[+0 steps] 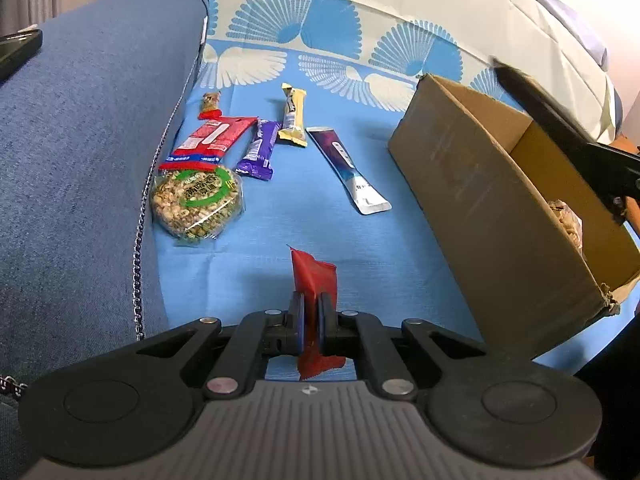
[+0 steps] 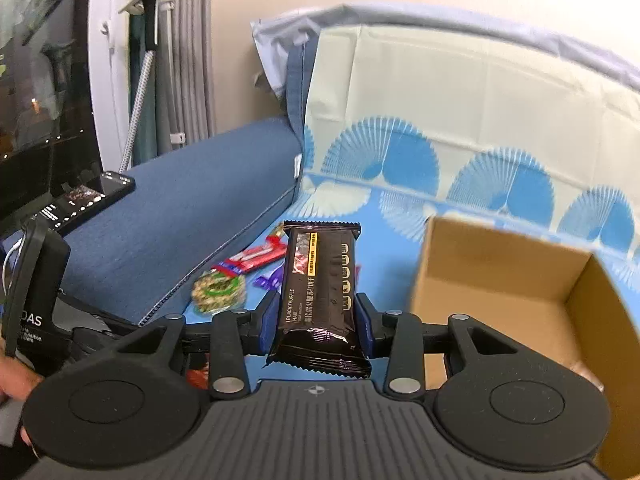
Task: Organize snacks
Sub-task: 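Lift the red packet with the left gripper while the right lifts the chocolate bar over the box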
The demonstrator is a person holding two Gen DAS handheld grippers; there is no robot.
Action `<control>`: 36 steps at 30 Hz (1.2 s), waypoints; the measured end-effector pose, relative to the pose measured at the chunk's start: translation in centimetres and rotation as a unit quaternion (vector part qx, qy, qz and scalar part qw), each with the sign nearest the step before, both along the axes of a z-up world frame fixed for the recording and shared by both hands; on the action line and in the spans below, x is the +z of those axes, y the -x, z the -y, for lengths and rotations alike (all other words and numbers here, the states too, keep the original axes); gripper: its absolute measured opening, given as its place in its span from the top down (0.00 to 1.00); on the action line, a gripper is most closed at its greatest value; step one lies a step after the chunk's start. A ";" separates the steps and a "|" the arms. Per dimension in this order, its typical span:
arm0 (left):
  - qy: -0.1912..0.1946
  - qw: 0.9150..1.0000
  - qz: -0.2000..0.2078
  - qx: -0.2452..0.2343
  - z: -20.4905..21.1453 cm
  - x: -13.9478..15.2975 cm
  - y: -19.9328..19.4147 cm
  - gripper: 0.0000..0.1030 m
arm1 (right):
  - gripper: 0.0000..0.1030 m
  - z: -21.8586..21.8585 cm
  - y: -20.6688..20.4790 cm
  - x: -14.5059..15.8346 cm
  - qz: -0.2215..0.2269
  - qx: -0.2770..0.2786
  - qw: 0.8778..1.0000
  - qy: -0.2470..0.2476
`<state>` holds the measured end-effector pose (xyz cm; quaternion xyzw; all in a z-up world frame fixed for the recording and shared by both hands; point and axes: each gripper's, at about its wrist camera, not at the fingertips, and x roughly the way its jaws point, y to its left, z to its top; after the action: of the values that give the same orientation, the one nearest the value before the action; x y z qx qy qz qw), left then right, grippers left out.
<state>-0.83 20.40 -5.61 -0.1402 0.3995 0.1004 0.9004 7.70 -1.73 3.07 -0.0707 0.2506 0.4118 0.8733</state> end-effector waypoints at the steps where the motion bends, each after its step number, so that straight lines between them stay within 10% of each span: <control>1: -0.002 1.000 0.000 0.001 0.1 0.0 0.0 0.94 | 0.60 0.6 -0.2 0.0 0.005 0.000 1.000 -0.001; 8: -0.029 1.000 -0.004 0.003 0.7 0.3 -0.3 0.94 | 0.60 2.7 -0.9 -3.0 -0.041 -0.038 0.998 -0.030; 18: -0.050 0.998 0.003 0.040 1.4 1.8 -0.6 0.94 | 0.60 3.9 -0.2 -3.3 0.006 -0.012 0.999 -0.040; 36: -0.038 0.991 0.123 -0.033 11.0 12.6 -8.6 0.94 | 0.60 9.4 -5.1 -2.9 -0.036 -0.160 0.982 -0.099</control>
<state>7.81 9.39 7.01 -0.1036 0.2859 0.0682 0.9502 12.81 -11.16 0.20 0.0719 0.2481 0.2921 0.9208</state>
